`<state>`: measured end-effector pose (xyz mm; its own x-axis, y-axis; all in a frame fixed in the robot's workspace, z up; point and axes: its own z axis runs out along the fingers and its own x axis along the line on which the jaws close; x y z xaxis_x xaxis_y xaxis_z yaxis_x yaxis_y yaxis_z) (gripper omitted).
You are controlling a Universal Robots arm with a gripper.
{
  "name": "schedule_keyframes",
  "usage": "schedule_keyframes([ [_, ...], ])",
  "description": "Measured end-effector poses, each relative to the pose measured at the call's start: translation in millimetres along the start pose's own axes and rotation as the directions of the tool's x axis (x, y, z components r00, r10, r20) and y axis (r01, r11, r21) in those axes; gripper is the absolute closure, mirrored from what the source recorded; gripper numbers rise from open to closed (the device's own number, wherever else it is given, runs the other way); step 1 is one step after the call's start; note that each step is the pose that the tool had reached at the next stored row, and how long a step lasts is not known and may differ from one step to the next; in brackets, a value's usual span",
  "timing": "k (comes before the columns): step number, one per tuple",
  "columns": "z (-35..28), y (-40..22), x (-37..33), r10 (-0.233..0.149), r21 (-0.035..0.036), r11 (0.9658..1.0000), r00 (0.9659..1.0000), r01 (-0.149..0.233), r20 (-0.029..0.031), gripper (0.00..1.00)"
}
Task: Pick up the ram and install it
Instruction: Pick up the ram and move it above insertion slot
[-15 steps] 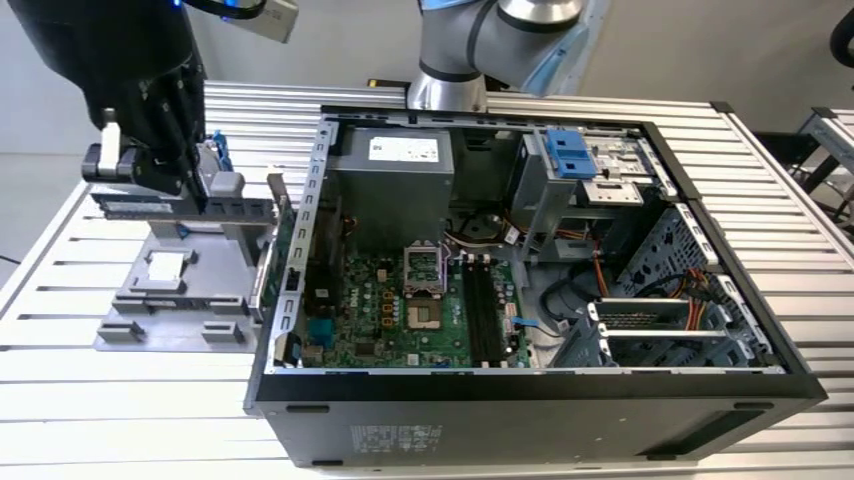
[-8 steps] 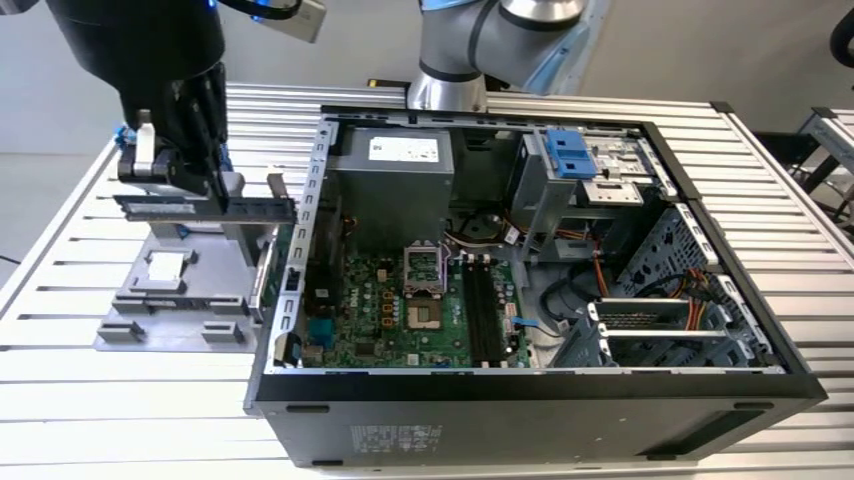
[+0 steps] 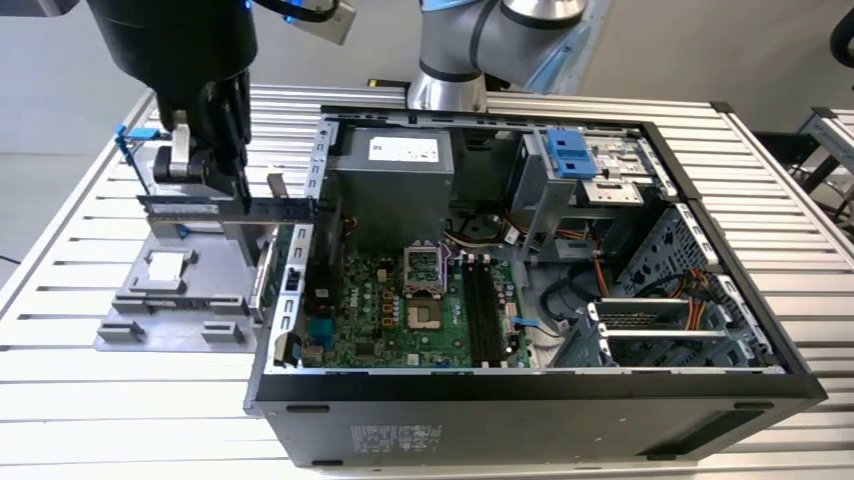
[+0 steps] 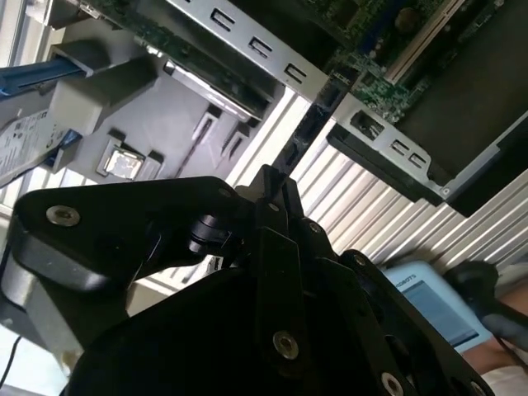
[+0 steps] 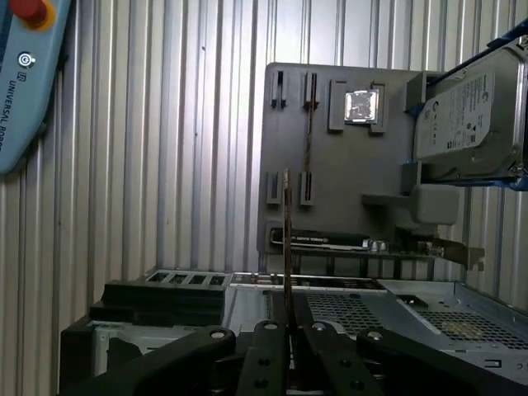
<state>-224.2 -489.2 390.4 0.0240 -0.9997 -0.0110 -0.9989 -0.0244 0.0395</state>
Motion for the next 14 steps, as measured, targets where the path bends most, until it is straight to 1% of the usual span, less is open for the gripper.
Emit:
schedule_keyframes([
  [14, -1.5, -38.3, 0.9, -0.015, -0.0171, 0.9997, 0.9999, 0.015, -0.0001, 1.00],
])
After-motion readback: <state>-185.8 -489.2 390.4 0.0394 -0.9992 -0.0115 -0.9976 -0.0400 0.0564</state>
